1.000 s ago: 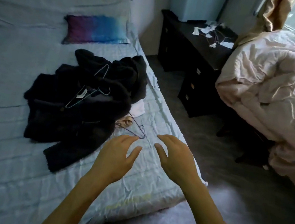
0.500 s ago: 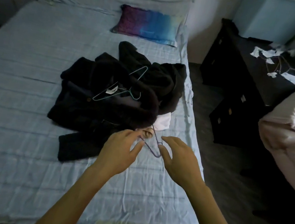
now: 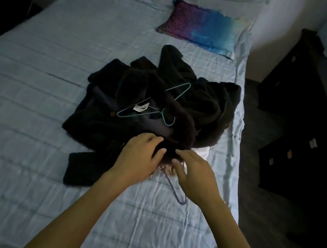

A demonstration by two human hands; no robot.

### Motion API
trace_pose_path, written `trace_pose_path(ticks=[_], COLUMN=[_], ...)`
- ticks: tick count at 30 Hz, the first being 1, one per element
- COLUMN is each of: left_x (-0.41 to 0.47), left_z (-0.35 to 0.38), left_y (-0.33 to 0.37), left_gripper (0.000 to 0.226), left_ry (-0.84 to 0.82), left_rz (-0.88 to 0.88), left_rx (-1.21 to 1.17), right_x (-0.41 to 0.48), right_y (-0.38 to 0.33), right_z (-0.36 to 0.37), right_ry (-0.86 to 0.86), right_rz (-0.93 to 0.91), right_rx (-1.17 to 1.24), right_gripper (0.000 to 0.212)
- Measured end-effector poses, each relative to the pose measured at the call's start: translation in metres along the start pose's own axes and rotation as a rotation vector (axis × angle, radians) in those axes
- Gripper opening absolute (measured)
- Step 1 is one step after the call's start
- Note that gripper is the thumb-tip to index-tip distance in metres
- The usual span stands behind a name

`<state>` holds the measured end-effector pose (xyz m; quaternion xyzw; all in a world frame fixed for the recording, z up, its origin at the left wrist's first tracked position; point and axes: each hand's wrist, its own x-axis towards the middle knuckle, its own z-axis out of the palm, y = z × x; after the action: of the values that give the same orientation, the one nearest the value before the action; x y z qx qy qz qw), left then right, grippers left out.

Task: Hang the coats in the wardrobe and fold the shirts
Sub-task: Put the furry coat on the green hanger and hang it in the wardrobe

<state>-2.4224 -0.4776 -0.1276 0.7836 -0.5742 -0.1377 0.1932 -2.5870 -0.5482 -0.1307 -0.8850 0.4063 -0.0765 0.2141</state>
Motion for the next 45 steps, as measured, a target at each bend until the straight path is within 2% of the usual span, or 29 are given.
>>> trace_pose_path(ticks=[6,12,15,19,22,24,26,28,30,32,34,38,39,40,41,42,43,44,45], left_x=[0.060,0.116,0.146,0.175,0.183,0.183,0.183,0.182,0.178,0.171,0.165,0.137,0.133,0.126,0.118,0.108,0.115,0.123,0.134], left_z=[0.029,0.078,0.107,0.144,0.167,0.180,0.188,0.191,0.192,0.191,0.195,0.211,0.208,0.210,0.212,0.227,0.227,0.221,0.216], left_y=[-0.015,-0.067,-0.095,-0.124,-0.138,-0.145,-0.150,-0.152,-0.148,-0.134,-0.117,-0.057,-0.038,-0.039,-0.039,-0.032,-0.024,-0.016,-0.017], left_gripper=[0.045,0.049,0.060,0.081,0.083,0.079,0.063,0.041,0.028,0.026,0.023,0.018,0.021,0.033,0.055,0.082,0.107,0.108,0.086], left_ry=[-0.059,-0.163,-0.275,-0.503,-0.594,-0.615,-0.589,-0.568,-0.540,-0.524,-0.511,-0.544,-0.680,-0.674,-0.587,-0.527,-0.504,-0.507,-0.533], left_rz=[0.014,0.047,0.084,0.101,0.150,0.179,0.195,0.173,0.097,0.034,0.050,0.219,0.120,0.146,0.124,0.213,0.266,0.490,0.538], left_rx=[0.096,0.207,0.342,0.478,0.600,0.649,0.626,0.530,0.361,0.212,0.135,0.197,0.173,0.238,0.249,0.136,0.151,0.206,0.189], right_x=[0.061,0.098,0.110,0.130,0.145,0.151,0.154,0.158,0.159,0.160,0.161,0.160,0.160,0.159,0.159,0.158,0.157,0.155,0.154], right_y=[0.035,0.055,0.063,0.071,0.074,0.077,0.078,0.079,0.080,0.081,0.084,0.090,0.092,0.094,0.096,0.098,0.100,0.101,0.102], right_z=[0.026,0.060,0.081,0.105,0.117,0.125,0.132,0.140,0.143,0.143,0.140,0.132,0.129,0.126,0.122,0.120,0.118,0.117,0.116], right_ry=[-0.032,-0.064,-0.081,-0.114,-0.120,-0.121,-0.123,-0.138,-0.143,-0.129,-0.094,-0.060,-0.052,-0.046,-0.042,-0.040,-0.040,-0.038,-0.034], right_rz=[-0.024,0.008,0.023,0.029,0.046,0.059,0.082,0.098,0.107,0.125,0.153,0.192,0.193,0.193,0.197,0.207,0.222,0.238,0.256], right_rx=[0.035,0.033,0.031,0.008,0.018,0.027,0.036,0.048,0.060,0.081,0.098,0.093,0.088,0.083,0.080,0.080,0.086,0.101,0.122], right_gripper=[0.038,0.035,0.035,0.036,0.037,0.040,0.040,0.040,0.038,0.034,0.032,0.033,0.033,0.032,0.032,0.032,0.032,0.032,0.032])
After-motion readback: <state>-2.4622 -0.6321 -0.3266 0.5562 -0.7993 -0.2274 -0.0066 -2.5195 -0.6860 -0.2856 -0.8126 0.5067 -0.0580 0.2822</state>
